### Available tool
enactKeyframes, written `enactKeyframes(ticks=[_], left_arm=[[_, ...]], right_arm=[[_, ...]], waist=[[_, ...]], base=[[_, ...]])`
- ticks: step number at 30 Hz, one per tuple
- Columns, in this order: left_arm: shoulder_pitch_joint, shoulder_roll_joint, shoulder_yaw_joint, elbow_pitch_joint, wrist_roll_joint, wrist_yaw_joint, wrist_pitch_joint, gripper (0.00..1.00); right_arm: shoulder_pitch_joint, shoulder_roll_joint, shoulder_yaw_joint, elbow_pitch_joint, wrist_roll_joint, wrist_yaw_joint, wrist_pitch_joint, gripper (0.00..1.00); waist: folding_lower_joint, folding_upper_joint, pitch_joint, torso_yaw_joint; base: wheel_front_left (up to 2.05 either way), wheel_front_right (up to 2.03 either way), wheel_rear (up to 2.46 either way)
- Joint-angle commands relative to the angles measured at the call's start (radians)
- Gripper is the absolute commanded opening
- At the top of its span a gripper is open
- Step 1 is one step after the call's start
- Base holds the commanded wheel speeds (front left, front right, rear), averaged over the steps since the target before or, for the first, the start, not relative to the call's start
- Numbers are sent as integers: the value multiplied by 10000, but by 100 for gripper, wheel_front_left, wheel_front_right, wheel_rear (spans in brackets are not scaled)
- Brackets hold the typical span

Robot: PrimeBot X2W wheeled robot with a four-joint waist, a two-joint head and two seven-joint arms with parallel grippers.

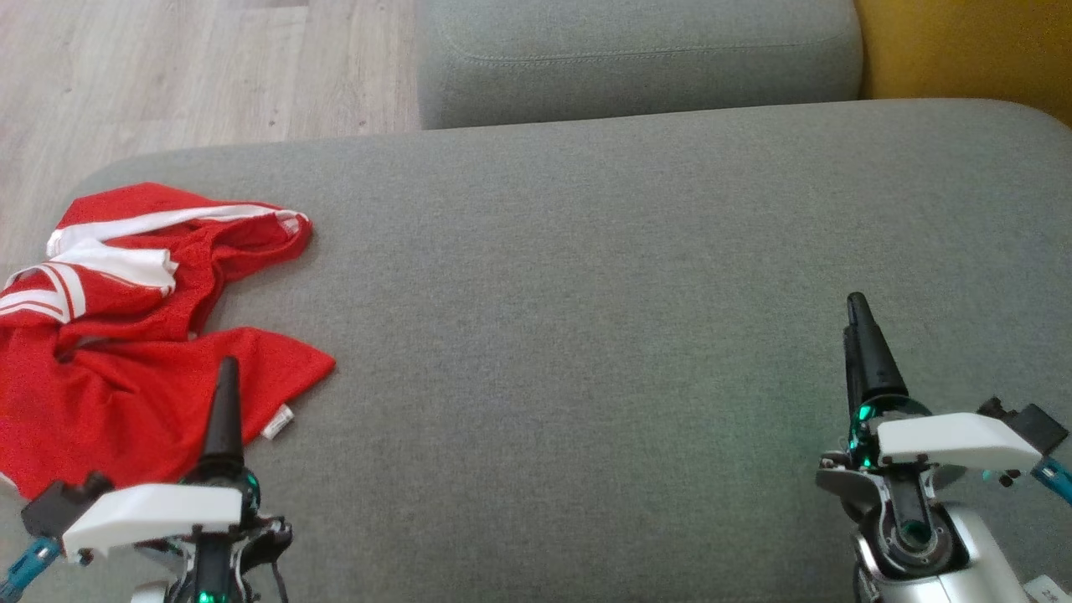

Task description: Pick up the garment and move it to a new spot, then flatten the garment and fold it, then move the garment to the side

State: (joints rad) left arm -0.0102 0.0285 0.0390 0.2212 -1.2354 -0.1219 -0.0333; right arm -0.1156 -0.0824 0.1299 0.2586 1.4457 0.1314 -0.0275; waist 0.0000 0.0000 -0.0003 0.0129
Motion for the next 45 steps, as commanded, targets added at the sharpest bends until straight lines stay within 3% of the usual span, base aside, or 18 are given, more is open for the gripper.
enactKeyframes(ticks=[1,24,45], left_arm=[[-597,138,18,-494,533,-3,-121,100],[-693,161,-523,-863,4962,857,-764,100],[-657,184,-550,-577,7710,804,-1378,100]], right_arm=[[-600,-198,201,-388,-310,-3,-157,100],[-908,-276,822,223,-4854,-4,-808,100],[-1258,-22,780,993,-8708,-6,-1427,100]], waist=[[0,0,3,5],[0,0,-14,9],[0,0,-88,59]], base=[[0,0,0],[0,0,0],[0,0,0]])
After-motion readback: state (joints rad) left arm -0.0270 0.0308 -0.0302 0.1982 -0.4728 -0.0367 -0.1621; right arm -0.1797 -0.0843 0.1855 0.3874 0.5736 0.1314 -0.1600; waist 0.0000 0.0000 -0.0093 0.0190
